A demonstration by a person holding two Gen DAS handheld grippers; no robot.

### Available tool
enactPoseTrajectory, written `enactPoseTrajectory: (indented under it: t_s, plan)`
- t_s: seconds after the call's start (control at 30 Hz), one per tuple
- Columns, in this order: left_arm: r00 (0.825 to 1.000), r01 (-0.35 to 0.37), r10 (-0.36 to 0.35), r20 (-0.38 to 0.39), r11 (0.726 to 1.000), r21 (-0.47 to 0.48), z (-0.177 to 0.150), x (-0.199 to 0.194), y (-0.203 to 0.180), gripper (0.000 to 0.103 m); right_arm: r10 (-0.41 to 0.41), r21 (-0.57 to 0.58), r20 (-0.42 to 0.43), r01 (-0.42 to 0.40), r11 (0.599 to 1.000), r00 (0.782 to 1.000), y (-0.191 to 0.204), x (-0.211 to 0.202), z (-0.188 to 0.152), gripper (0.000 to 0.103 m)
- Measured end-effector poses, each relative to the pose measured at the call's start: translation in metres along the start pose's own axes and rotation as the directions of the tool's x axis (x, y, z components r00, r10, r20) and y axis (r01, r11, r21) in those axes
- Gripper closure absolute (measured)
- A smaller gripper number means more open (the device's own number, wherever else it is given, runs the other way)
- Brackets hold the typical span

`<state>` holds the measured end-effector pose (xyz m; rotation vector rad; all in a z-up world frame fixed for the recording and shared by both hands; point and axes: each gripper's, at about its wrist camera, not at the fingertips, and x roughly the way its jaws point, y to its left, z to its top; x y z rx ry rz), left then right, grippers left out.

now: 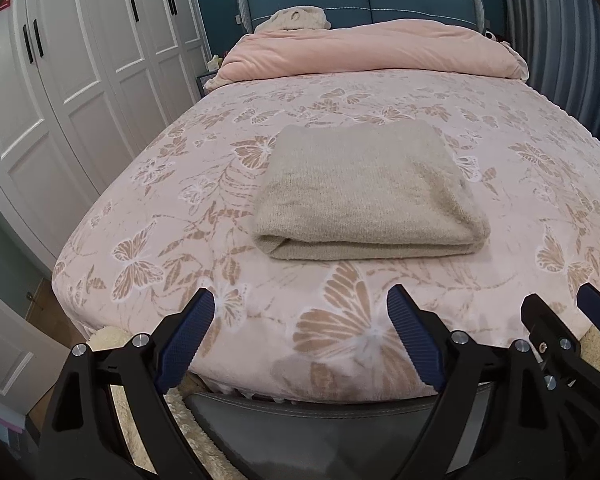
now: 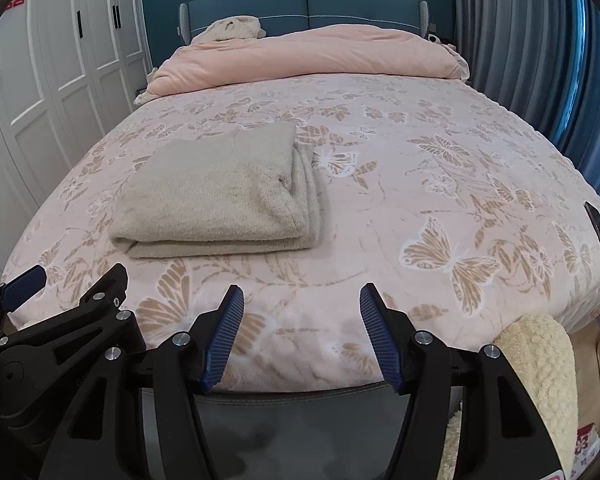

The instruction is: Fold small clothes

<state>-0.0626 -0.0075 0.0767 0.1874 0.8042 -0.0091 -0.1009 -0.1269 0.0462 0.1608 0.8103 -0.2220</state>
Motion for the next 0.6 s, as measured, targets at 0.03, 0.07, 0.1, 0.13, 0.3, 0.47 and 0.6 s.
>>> enactPoseTrajectory:
  t_s: [0.03, 0.07, 0.1, 0.13, 0.3, 0.47, 0.6]
  plan:
    - [1.000, 0.001, -0.001, 0.000, 1.000, -0.002, -0.0001, -0.0001, 0.0002, 0.017, -0.001, -0.001, 0.000, 0.001, 1.000, 1.000, 0.0000, 0.0000, 0.0000, 0.043]
    - [1.000, 0.000, 0.000, 0.001, 1.000, -0.001, 0.0000, -0.0001, 0.0001, 0.017, -0.004, -0.001, 0.002, 0.004, 1.000, 1.000, 0.0001, 0.0002, -0.0002, 0.043]
    - [1.000, 0.000, 0.000, 0.001, 1.000, 0.001, 0.0001, 0.0003, 0.0004, 0.017, -0.006, 0.000, 0.002, 0.006, 1.000, 1.000, 0.0007, -0.0004, -0.0005, 0.043]
    - [1.000, 0.000, 0.000, 0.001, 1.000, 0.002, 0.0003, 0.0003, 0.0002, 0.017, -0.005, -0.001, 0.001, 0.005, 1.000, 1.000, 0.0002, -0.0002, -0.0004, 0.043]
    - [1.000, 0.000, 0.000, 0.001, 1.000, 0.001, 0.0000, -0.0001, -0.0001, 0.018, -0.004, 0.000, 0.002, 0.004, 1.000, 1.000, -0.0006, 0.0000, -0.0003, 0.043]
    - [1.000, -0.002, 0.002, -0.002, 1.000, 0.000, -0.0004, 0.0004, 0.0001, 0.018, -0.008, 0.001, 0.000, 0.008, 1.000, 1.000, 0.0003, -0.0002, -0.0004, 0.043]
    - [1.000, 0.002, -0.002, -0.010, 1.000, -0.002, -0.0017, 0.0027, -0.0004, 0.019, -0.009, 0.001, -0.001, 0.009, 1.000, 1.000, 0.0006, -0.0002, -0.0006, 0.043]
